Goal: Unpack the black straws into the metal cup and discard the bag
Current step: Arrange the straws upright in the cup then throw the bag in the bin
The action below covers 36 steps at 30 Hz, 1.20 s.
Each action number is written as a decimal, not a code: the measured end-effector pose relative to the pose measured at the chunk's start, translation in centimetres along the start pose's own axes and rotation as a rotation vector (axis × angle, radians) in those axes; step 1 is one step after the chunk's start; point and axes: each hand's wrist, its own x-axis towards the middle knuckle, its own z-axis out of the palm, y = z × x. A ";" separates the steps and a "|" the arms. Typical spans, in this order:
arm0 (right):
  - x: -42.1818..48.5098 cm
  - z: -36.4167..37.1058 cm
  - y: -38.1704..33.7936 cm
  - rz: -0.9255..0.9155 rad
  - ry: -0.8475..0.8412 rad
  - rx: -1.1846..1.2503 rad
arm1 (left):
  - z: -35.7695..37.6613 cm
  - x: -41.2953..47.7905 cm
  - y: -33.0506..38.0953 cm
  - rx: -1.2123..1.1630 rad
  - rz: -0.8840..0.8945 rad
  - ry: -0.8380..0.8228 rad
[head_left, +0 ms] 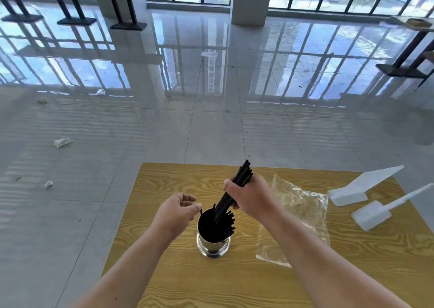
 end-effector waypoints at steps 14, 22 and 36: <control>-0.9 2.3 5.0 0.016 0.011 -0.057 | 1.4 0.4 -1.5 0.469 0.160 -0.128; -2.3 2.2 8.5 0.293 -0.124 -0.002 | 4.6 0.2 -2.5 0.711 0.211 -0.306; -2.9 1.0 10.0 0.341 -0.158 0.195 | 7.2 0.1 0.5 0.972 0.504 -0.106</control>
